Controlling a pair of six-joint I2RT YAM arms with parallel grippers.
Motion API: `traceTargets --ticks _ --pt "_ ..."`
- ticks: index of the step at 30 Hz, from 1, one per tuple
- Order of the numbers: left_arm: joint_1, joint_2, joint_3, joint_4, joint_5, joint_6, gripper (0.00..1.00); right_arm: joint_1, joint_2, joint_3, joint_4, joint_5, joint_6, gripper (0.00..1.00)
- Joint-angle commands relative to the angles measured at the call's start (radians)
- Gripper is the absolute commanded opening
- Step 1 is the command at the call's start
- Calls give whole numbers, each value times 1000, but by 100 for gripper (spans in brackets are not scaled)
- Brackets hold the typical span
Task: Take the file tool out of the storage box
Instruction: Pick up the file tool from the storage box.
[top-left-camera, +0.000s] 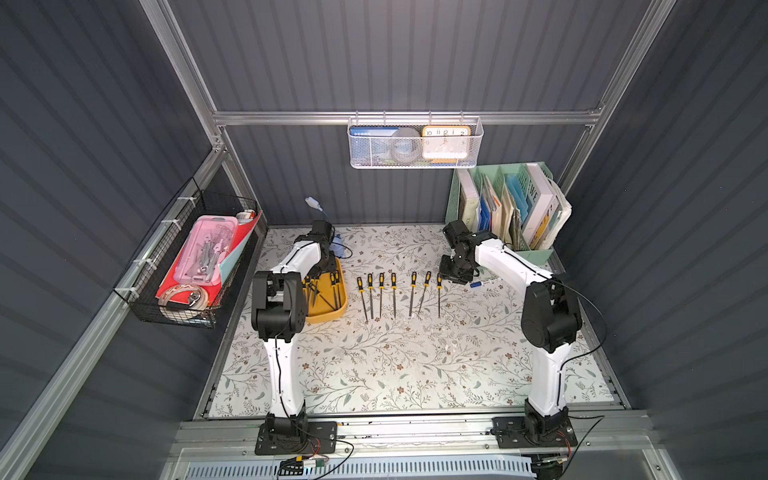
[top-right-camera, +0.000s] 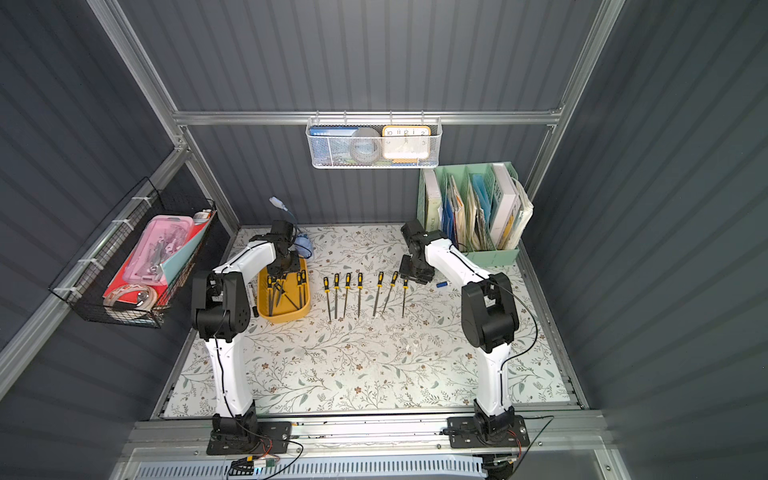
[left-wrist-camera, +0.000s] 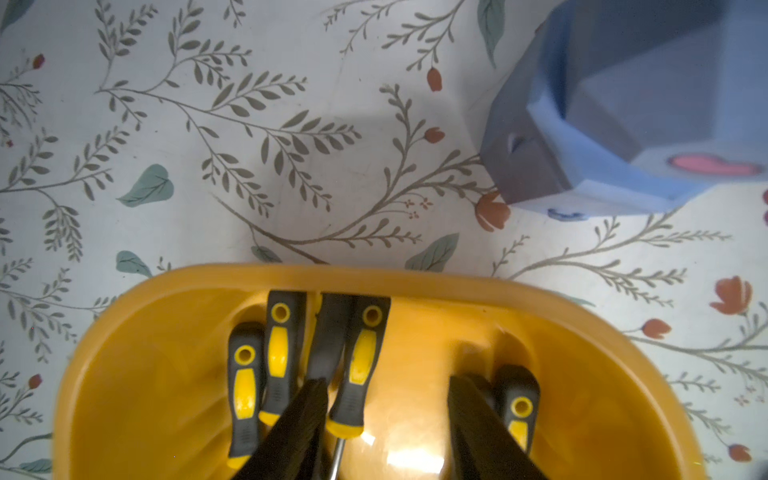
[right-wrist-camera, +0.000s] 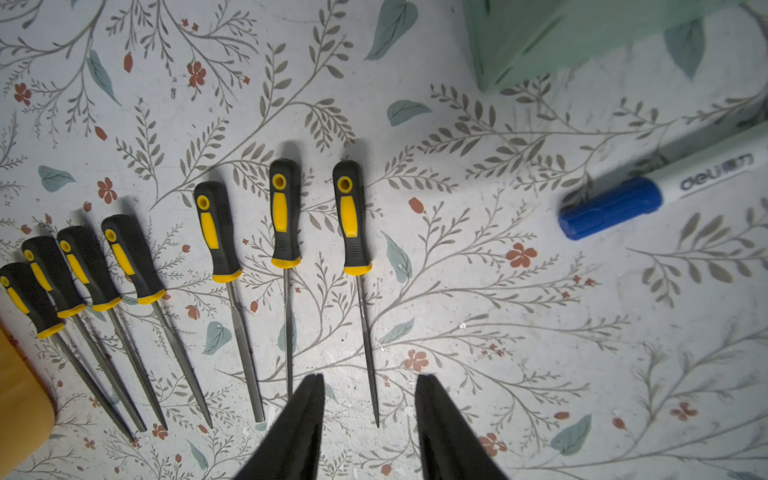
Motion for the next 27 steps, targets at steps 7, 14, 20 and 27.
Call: traceTargets --ticks 7,14,20,27 --pt "3 54 -4 -2 32 36 41 -1 0 -15 -19 8 4 42" --pt "3 71 -20 -7 20 35 49 -1 1 -12 -27 13 1 43" --pt "6 53 -23 -3 -33 22 55 -1 6 -5 -27 10 4 43" --pt "19 73 -12 -10 -19 34 45 -2 9 -8 -29 10 8 43"
